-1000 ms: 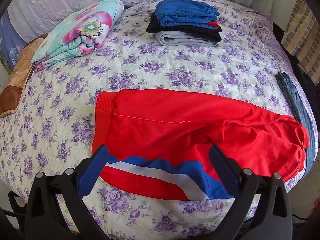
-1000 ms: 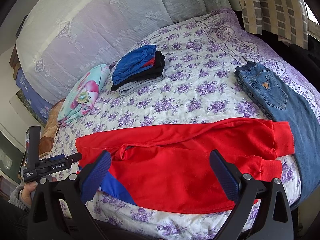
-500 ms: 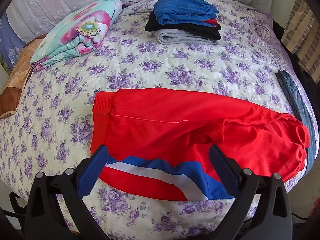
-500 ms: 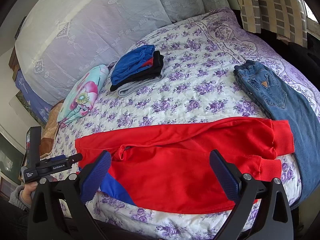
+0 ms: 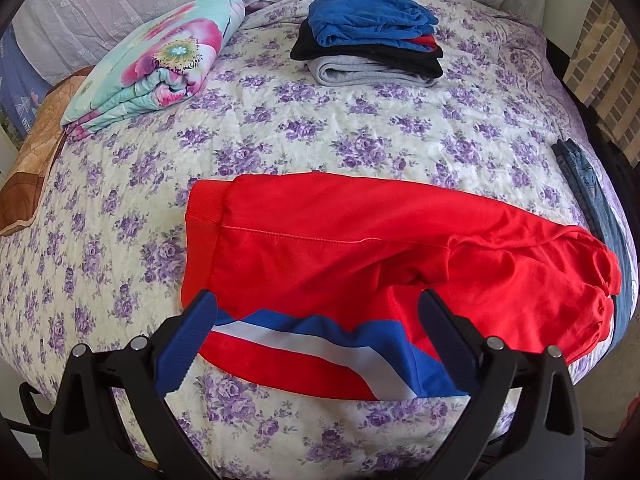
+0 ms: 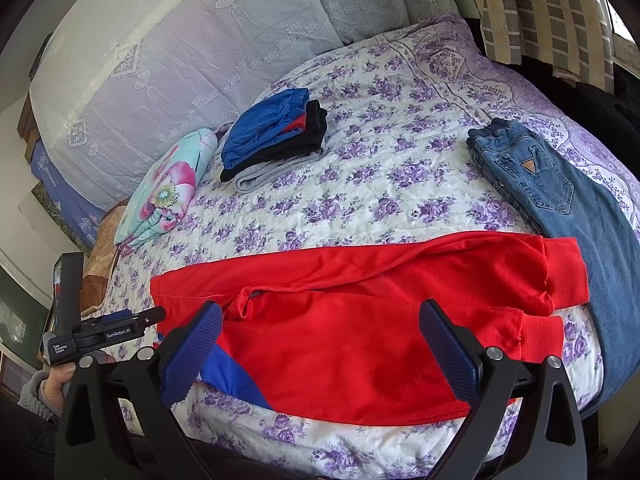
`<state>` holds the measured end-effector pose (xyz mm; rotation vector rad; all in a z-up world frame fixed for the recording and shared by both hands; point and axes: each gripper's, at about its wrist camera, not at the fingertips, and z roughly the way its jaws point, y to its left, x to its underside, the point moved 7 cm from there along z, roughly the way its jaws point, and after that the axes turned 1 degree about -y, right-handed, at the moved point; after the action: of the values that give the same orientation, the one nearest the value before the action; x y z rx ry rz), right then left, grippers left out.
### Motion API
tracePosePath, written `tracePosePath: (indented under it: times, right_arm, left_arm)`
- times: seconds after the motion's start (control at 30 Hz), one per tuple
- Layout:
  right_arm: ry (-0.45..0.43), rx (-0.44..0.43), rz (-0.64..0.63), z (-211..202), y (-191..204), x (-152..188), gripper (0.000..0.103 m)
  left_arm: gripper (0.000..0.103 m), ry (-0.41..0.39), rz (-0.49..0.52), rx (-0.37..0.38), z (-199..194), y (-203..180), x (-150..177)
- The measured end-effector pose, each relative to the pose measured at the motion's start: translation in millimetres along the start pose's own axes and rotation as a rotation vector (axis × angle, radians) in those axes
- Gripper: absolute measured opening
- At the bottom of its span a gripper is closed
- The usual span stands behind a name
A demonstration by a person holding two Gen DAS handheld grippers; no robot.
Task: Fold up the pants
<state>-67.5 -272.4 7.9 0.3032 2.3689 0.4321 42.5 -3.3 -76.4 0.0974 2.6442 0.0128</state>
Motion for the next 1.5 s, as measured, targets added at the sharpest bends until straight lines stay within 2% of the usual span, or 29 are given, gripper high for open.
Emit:
tracePosePath:
  times: [0.17, 0.27, 0.47, 0.67, 0.8, 1.0, 1.1, 1.3, 1.4, 1.47, 1.5]
  right_arm:
    - [0.005, 0.001, 0.006, -1, -1, -2, 0.099]
    - [0.012, -0.003, 0.023, 5, -13, 7, 0.099]
    - [0.013, 0.008, 0.112, 0, -29, 19, 0.099]
    - [0.019, 0.034, 0.203, -8, -52, 34, 0.099]
    - [0.029, 0.064, 0.265, -15, -83, 53, 0.099]
    - [0.006, 0.048, 0.569, -19, -150, 106, 0.099]
    - [0.001, 0.008, 0.672, -8, -167, 125, 0.098]
    - [0.0, -0.088, 0.731, 26, -175, 129, 0.079]
    - [0.008, -0.103, 0.729, 36, -175, 127, 0.073]
    - [0.008, -0.098, 0.697, 38, -175, 125, 0.066]
    - [0.009, -0.094, 0.673, 38, -176, 124, 0.059]
  left_arm:
    - [0.098, 0.018, -0.003, 0.002, 1, 2, 3]
    - [0.098, 0.049, -0.036, 0.012, 6, 10, 5]
    - [0.098, 0.151, -0.179, -0.003, 27, 57, 23]
    - [0.098, 0.206, -0.209, -0.04, 38, 88, 43]
    - [0.098, 0.26, -0.233, 0.023, 49, 95, 61]
    - [0.098, 0.354, -0.296, 0.143, 70, 97, 91]
    - [0.098, 0.384, -0.343, 0.211, 82, 93, 100]
    - [0.098, 0.356, -0.488, 0.281, 95, 101, 96]
    - [0.098, 0.303, -0.585, 0.345, 95, 109, 86]
    - [0.098, 0.294, -0.617, 0.351, 99, 115, 85]
    - [0.098, 0.296, -0.635, 0.355, 100, 118, 86]
